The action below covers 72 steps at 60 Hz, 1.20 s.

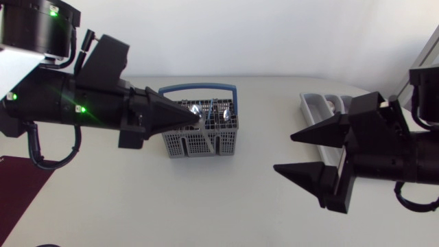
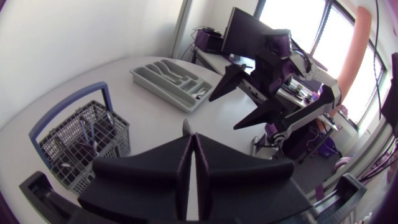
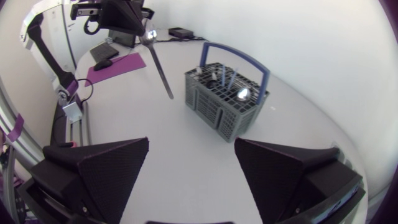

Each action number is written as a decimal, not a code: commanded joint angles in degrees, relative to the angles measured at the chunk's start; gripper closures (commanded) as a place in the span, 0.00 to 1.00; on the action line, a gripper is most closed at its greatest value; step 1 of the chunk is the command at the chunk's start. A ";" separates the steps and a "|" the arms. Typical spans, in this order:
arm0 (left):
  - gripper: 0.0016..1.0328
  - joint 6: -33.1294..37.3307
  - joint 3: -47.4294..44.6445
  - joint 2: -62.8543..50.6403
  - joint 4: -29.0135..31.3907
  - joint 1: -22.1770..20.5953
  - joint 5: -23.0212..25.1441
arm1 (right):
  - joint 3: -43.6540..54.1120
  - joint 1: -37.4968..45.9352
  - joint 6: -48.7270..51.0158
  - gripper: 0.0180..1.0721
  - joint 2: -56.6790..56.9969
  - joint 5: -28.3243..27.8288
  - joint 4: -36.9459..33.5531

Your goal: Transfer all utensils from the basket to the drawer tray.

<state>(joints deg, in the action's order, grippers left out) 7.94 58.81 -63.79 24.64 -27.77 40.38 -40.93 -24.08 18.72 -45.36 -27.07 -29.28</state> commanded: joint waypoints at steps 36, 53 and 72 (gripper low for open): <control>0.96 12.09 0.26 -2.39 11.92 -11.52 6.99 | -2.05 -16.62 4.22 0.27 -9.92 -9.76 4.84; 0.96 12.18 0.70 -2.39 12.09 -12.05 8.31 | -1.35 -18.38 3.78 0.54 -10.89 -10.28 7.66; 0.96 12.18 1.22 -2.39 12.09 -12.22 8.40 | -1.17 -18.90 3.69 0.81 -12.64 -11.25 8.18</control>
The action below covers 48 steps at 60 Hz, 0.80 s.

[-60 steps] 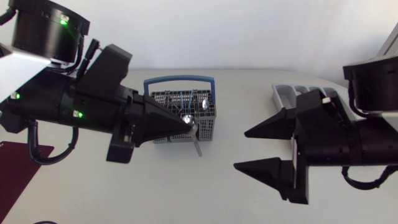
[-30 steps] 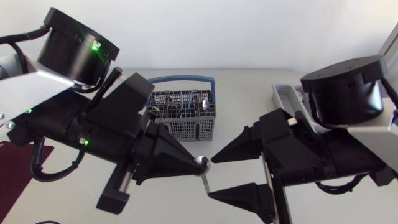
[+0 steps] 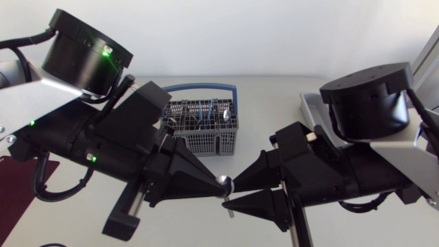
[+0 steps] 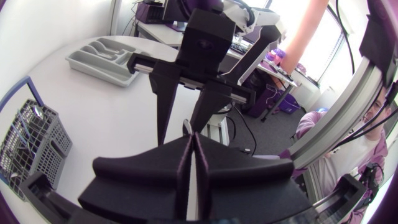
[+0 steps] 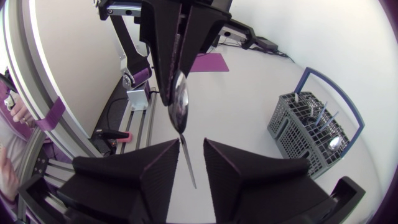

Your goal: Transfer all utensils from the basket to the drawer tray.

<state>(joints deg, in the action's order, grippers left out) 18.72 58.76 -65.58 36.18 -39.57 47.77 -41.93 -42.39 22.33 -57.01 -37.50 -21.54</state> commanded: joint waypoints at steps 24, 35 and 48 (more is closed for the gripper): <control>0.66 1.05 2.06 -0.16 0.11 1.34 1.01 | 0.71 -0.59 -1.32 0.94 -2.05 -1.53 0.80; 0.36 0.09 3.38 0.45 -2.87 4.59 1.01 | 1.85 -0.50 -1.32 0.94 -2.22 -0.91 -0.17; 0.30 -8.79 5.22 0.54 -11.49 14.87 0.40 | 4.23 3.46 0.09 0.94 -1.17 2.87 -2.10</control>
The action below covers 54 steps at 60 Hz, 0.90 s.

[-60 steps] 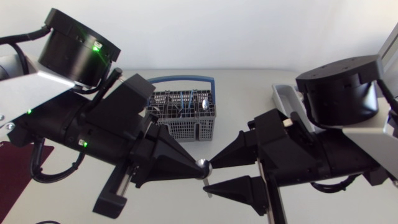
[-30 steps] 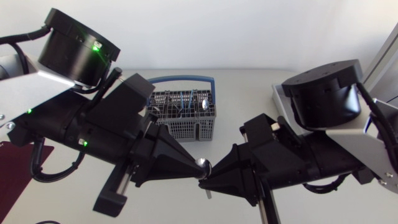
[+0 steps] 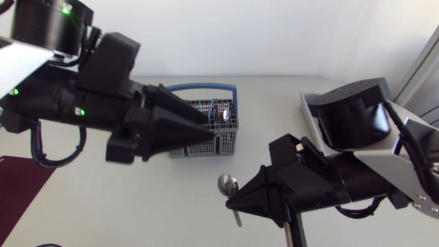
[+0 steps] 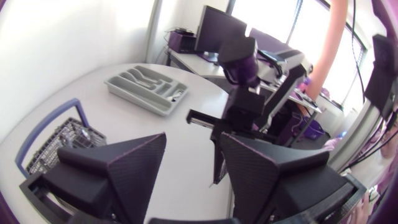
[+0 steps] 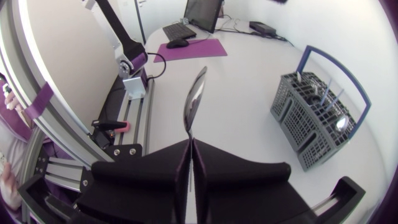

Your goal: Transfer all utensils from the basket to the drawer tray.

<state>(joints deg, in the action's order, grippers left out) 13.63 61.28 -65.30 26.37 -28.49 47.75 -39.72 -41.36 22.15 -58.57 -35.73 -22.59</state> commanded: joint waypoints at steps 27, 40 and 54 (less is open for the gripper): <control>0.31 -0.09 -0.28 -5.10 -4.93 9.07 -21.99 | 8.17 37.50 20.21 0.94 1.70 17.62 2.37; 0.30 2.19 -2.04 -5.98 -6.33 9.15 -24.81 | 8.61 56.75 32.43 0.94 -3.92 18.76 10.99; 0.30 4.65 -2.92 -6.25 -6.51 8.72 -26.83 | 6.77 69.23 40.34 0.94 -15.00 18.76 23.03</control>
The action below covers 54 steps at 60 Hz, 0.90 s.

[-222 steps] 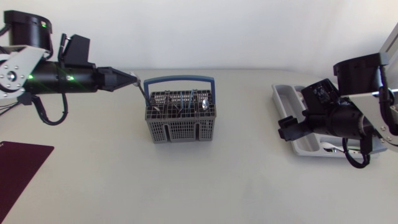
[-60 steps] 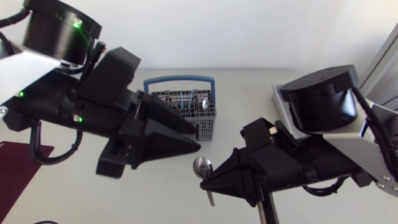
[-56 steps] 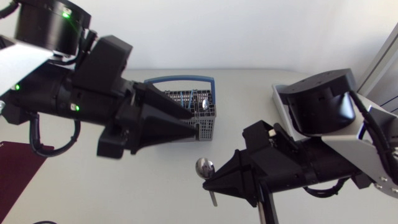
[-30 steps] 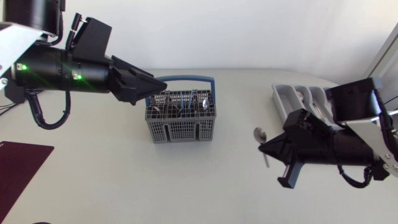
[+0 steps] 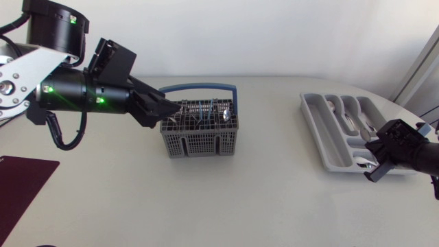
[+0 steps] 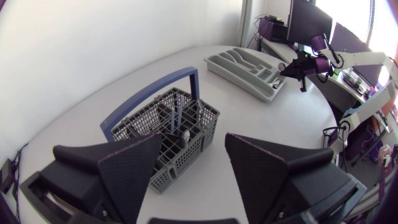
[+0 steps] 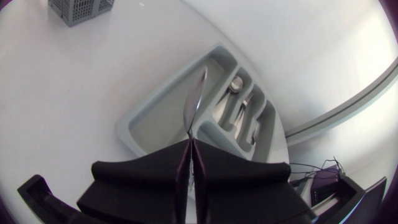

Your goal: Transfer all utensils from the basket to the drawer tray.

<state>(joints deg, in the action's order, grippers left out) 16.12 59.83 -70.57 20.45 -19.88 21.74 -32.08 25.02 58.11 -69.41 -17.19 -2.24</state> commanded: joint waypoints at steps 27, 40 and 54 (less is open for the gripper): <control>0.29 8.31 -3.06 -1.94 -0.50 -1.13 -4.69 | -5.37 10.67 10.98 0.93 -26.92 3.39 22.89; 0.29 14.91 -5.17 -1.77 0.03 -3.85 -8.82 | -3.34 11.28 12.73 0.44 -27.71 5.41 25.97; 0.28 24.57 -6.40 -1.59 0.21 -4.91 -11.10 | 0.43 11.28 13.35 0.05 -19.80 5.85 24.39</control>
<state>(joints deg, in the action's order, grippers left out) 35.33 54.72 -71.75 20.49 -24.45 11.22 -33.58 36.12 69.95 -93.27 -11.68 23.29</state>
